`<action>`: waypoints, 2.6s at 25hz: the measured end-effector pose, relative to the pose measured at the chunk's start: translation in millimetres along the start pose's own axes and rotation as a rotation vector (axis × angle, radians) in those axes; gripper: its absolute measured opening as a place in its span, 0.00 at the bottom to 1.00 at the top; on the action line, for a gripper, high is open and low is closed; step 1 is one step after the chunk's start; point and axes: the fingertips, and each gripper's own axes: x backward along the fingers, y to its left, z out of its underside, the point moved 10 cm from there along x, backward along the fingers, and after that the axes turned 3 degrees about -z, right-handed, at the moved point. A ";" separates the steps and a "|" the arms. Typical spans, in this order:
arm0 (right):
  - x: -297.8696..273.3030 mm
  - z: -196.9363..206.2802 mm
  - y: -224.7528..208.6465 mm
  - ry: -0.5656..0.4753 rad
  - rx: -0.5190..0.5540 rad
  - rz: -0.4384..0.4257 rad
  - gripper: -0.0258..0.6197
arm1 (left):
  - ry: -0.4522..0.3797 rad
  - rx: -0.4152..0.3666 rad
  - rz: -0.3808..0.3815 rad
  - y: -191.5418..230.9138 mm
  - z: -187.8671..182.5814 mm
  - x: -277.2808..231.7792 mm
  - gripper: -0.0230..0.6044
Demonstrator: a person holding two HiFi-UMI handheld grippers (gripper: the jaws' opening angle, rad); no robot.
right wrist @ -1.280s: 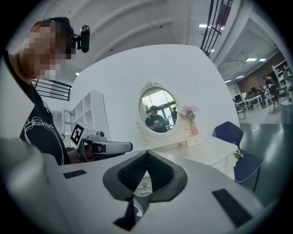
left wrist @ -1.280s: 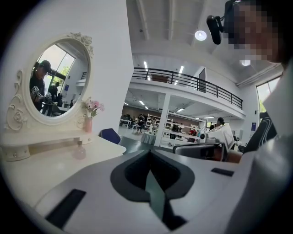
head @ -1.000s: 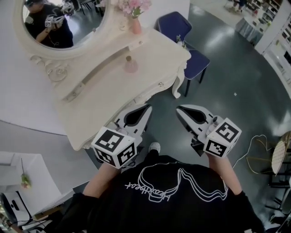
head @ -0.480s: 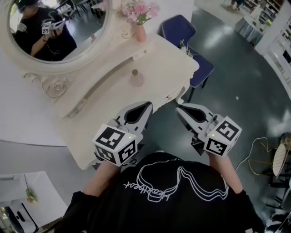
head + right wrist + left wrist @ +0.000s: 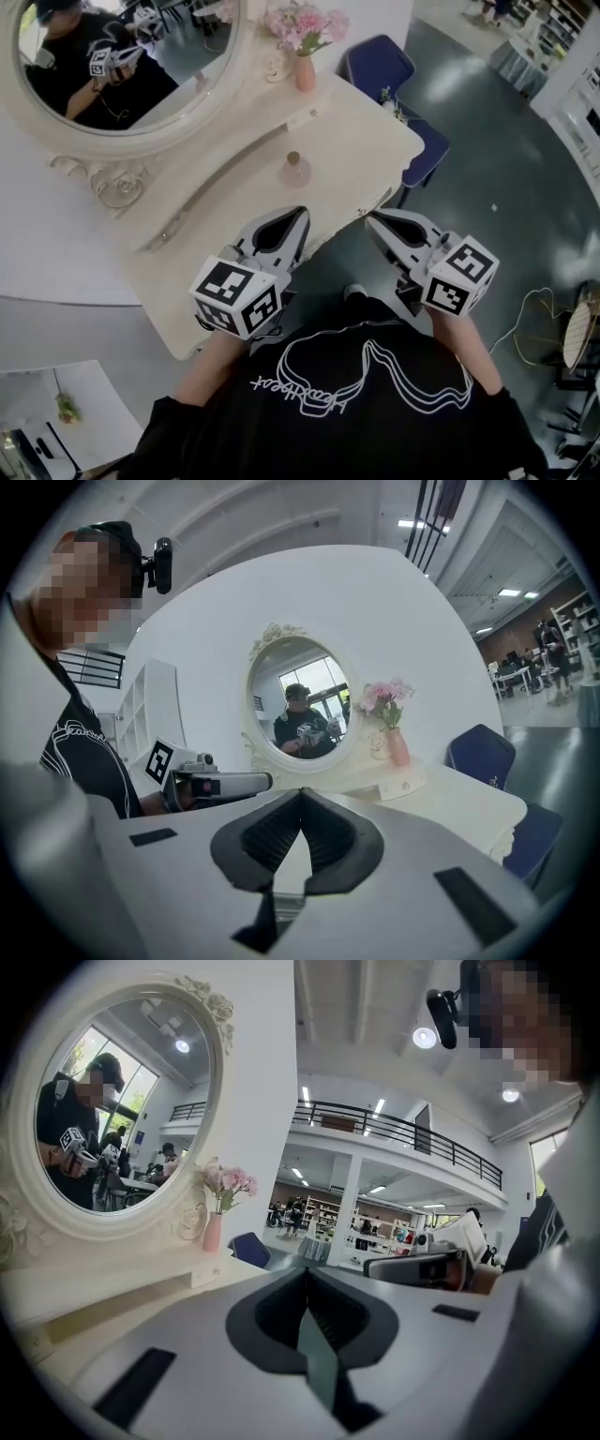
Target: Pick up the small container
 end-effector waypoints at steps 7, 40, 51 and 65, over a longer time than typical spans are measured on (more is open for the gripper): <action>-24.9 -8.6 -21.9 0.029 0.001 -0.032 0.05 | -0.006 0.003 -0.042 23.8 2.0 -13.4 0.05; -107.2 -3.0 -180.4 0.167 -0.202 -0.076 0.05 | 0.203 -0.015 -0.226 161.3 79.5 -159.2 0.45; -105.8 8.2 -190.4 0.166 -0.229 -0.071 0.05 | 0.244 -0.146 -0.226 163.0 95.8 -173.3 0.31; -103.8 16.3 -187.3 0.164 -0.249 -0.057 0.05 | 0.209 -0.158 -0.231 160.2 100.3 -172.3 0.26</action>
